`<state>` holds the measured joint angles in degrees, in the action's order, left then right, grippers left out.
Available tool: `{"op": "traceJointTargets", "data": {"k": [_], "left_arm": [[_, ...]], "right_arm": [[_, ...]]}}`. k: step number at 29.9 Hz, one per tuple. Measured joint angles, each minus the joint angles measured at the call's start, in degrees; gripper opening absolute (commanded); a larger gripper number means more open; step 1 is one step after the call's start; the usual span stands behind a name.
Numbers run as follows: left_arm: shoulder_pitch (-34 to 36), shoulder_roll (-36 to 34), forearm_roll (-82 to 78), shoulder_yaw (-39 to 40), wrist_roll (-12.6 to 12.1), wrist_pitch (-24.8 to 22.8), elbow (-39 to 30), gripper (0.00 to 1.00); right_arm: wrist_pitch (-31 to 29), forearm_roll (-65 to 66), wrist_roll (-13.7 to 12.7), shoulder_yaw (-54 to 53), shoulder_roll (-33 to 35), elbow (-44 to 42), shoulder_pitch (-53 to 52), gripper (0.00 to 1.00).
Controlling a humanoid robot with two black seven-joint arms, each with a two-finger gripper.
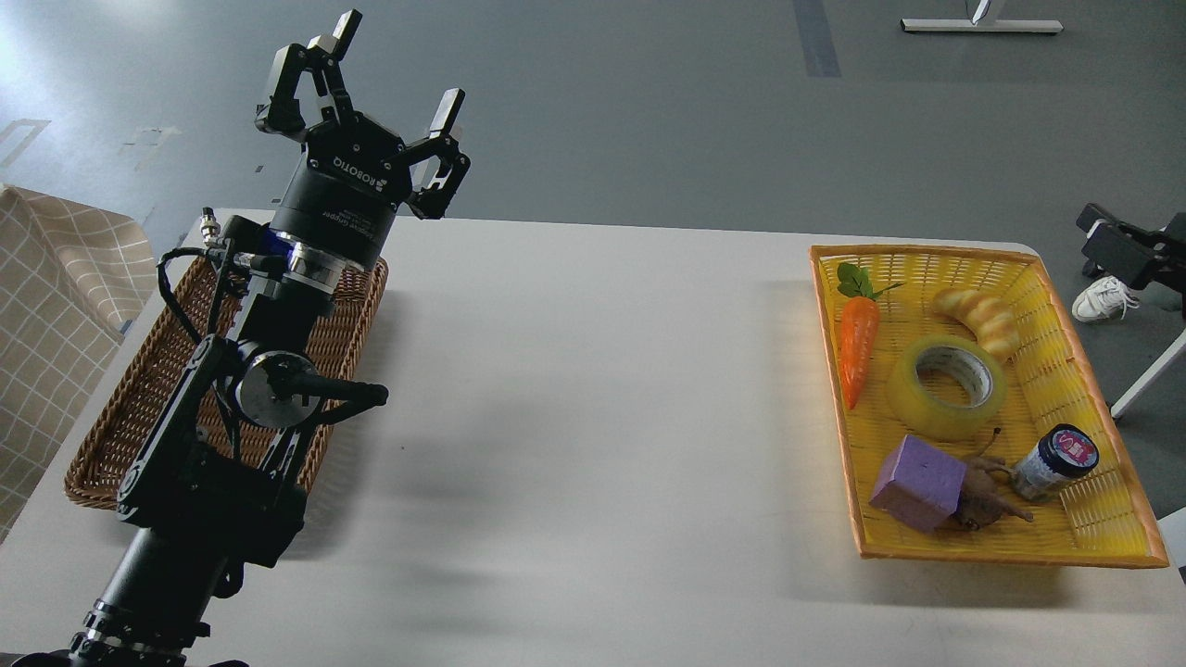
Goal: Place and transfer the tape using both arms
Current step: 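Reach the right gripper down into the orange tray toward the yellow tape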
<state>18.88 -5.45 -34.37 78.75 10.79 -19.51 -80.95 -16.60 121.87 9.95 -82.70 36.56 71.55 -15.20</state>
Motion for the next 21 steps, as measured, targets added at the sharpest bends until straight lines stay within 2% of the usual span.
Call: {"op": "traceJointTargets", "data": {"k": [4,9,21], "left_arm": [[-0.61,0.08,0.0,0.07,0.0,0.0,-0.01,0.99],[-2.35,0.09,0.0,0.13,-0.03,-0.13,-0.01,0.99],[-2.7,0.43,0.0,-0.44,-0.06,-0.18,0.0,0.99]], "right_arm": [[0.0,2.82,-2.11,0.4,-4.63,-2.76,-0.07,0.98],[0.0,3.12,-4.0,1.39,-6.94,-3.72,0.38,0.96],[0.0,3.13,-4.33,6.26,-7.55,-4.27,2.65,0.89]]}}
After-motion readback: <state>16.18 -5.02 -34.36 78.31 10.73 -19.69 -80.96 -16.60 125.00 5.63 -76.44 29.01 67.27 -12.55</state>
